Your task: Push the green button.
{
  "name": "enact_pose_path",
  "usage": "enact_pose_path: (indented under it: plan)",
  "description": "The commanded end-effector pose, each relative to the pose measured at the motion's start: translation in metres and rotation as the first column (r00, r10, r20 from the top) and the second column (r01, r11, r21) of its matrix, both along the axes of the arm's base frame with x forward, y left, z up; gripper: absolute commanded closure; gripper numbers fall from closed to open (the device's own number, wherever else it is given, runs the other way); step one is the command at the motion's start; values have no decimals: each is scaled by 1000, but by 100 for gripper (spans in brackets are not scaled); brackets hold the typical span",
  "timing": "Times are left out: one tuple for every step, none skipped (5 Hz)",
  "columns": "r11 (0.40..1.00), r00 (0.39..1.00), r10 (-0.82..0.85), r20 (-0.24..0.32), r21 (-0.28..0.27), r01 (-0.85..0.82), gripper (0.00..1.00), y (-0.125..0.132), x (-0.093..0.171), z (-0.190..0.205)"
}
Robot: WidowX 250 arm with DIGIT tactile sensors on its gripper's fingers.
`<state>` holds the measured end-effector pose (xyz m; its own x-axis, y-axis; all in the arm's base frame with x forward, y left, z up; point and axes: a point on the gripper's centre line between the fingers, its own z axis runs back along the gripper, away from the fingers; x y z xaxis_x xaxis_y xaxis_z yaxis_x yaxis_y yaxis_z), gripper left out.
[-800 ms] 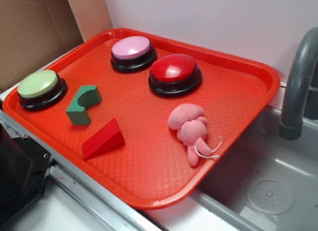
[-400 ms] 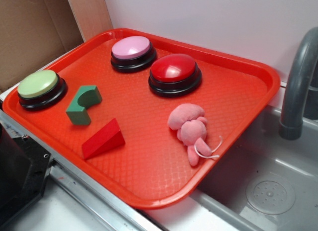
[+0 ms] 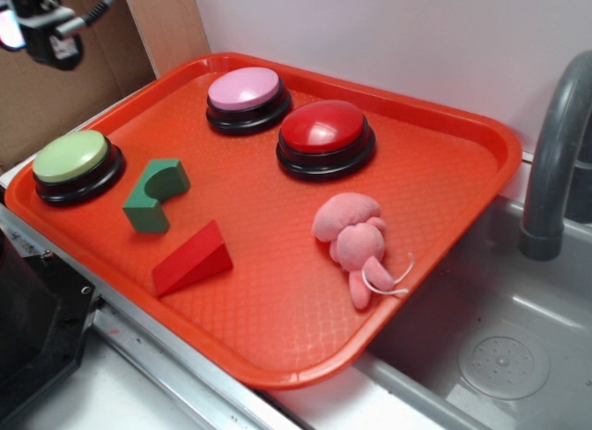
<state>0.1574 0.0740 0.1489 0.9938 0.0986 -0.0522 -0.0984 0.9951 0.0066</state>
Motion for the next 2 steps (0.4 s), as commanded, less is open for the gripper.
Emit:
enact_pose_path:
  plan:
    - [992,996,-91,-16,81,92,0,45,13,-62]
    - [989,994,-110,-15,102,111,0,55,8,-84]
